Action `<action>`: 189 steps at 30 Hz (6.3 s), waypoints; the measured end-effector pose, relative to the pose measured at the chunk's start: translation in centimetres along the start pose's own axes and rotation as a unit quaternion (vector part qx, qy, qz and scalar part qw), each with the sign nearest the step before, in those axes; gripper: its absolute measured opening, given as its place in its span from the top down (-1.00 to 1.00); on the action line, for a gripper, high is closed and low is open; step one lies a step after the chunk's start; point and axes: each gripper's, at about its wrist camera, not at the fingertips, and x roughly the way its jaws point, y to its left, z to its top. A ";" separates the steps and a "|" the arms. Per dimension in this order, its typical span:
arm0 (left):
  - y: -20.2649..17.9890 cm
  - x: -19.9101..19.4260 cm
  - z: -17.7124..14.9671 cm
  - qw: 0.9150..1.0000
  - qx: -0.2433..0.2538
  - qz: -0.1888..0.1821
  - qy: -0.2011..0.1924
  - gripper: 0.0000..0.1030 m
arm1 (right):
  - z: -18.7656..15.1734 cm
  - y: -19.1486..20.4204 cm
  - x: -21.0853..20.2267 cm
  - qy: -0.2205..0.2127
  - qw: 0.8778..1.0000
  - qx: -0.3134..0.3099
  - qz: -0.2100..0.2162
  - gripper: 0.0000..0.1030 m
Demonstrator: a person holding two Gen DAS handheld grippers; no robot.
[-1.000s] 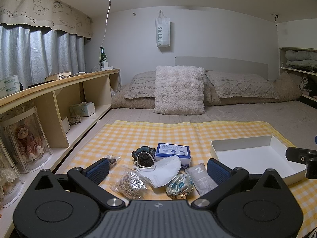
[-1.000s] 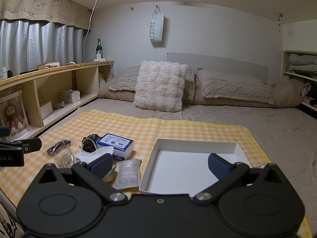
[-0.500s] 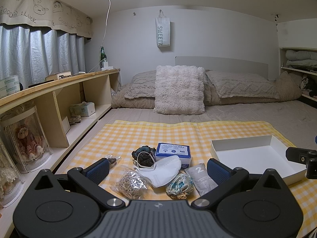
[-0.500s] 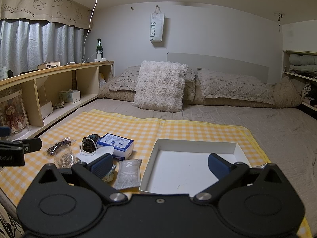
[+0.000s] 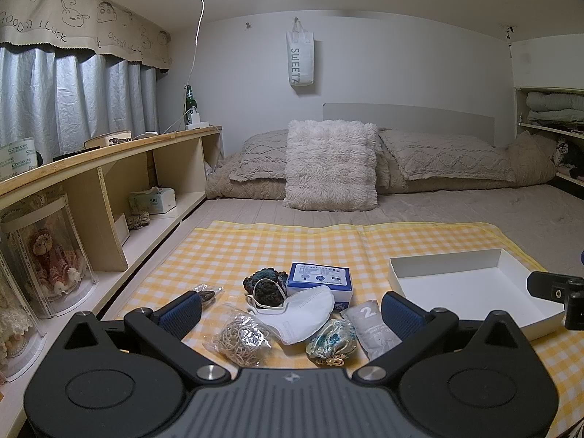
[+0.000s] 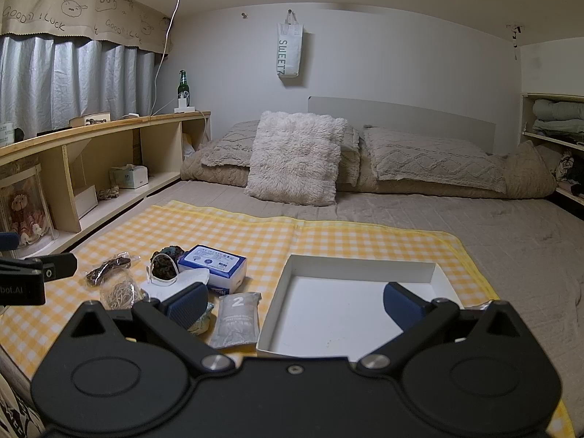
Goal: Organize soft objects
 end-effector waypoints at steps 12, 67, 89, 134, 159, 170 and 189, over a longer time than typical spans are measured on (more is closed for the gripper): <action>0.0 0.2 -0.2 1.000 -0.003 0.002 -0.003 -1.00 | -0.1 0.3 0.1 -0.002 1.000 -0.004 0.003 -1.00; 8.7 23.9 0.7 0.956 -0.134 0.086 0.247 -1.00 | 7.0 4.9 24.6 0.171 0.971 -0.059 0.157 -0.61; 9.7 28.5 -4.3 0.896 -0.237 0.107 0.359 -1.00 | 0.2 8.6 33.7 0.378 0.911 -0.088 0.141 -0.08; 7.5 22.5 3.4 0.965 -0.158 -0.006 0.210 -0.23 | 6.0 7.4 27.3 0.225 0.955 -0.110 0.159 0.07; -10.8 22.2 5.2 0.950 0.058 -0.234 0.199 -0.23 | 6.2 -7.7 20.5 0.181 0.981 -0.032 0.057 0.06; -17.4 24.9 1.7 0.892 0.137 -0.331 0.277 -0.23 | 3.2 -10.8 22.1 0.241 0.969 -0.026 0.035 0.06; -16.1 27.4 0.6 0.888 0.120 -0.319 0.308 -0.50 | -0.9 -10.3 27.5 0.332 0.942 -0.018 0.045 0.05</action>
